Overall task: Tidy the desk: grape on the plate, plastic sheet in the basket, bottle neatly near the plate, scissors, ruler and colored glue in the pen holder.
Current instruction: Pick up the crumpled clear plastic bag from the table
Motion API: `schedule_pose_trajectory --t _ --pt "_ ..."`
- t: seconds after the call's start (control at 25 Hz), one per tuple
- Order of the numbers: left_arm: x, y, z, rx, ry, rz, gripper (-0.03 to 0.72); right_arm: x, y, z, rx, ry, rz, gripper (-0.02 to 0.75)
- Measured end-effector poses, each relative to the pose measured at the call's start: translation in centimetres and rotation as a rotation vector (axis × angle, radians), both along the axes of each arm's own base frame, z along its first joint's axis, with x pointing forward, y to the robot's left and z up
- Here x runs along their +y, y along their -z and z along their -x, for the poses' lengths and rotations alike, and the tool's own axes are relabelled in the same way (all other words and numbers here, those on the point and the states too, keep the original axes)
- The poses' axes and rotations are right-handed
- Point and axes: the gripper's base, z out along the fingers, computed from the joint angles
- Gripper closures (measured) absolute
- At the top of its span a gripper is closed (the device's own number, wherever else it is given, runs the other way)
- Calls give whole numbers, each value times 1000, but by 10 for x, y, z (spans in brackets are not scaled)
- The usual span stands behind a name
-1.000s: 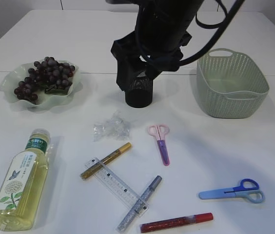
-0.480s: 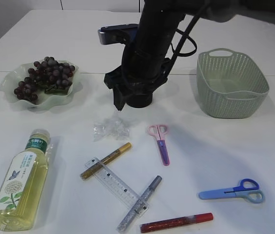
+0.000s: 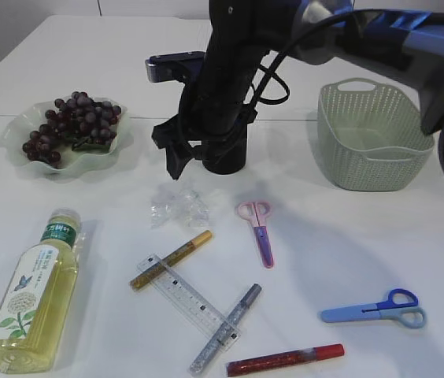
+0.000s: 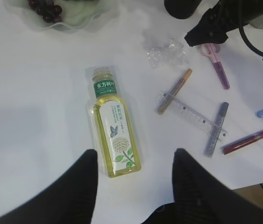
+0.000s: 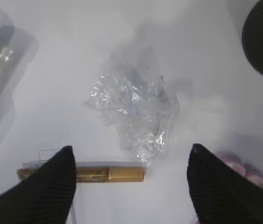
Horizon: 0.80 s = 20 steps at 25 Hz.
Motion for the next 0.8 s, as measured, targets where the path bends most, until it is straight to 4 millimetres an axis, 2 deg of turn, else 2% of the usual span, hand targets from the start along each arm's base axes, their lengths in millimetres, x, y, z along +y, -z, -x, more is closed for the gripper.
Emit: schedule_pose_trajectory --t 0.44,0.8 --pt "-1 9 -16 55 -3 -13 309 8 46 -16 25 4 25 163" --pt "-1 10 -19 64 -3 -15 309 9 69 -20 36 8 40 163"
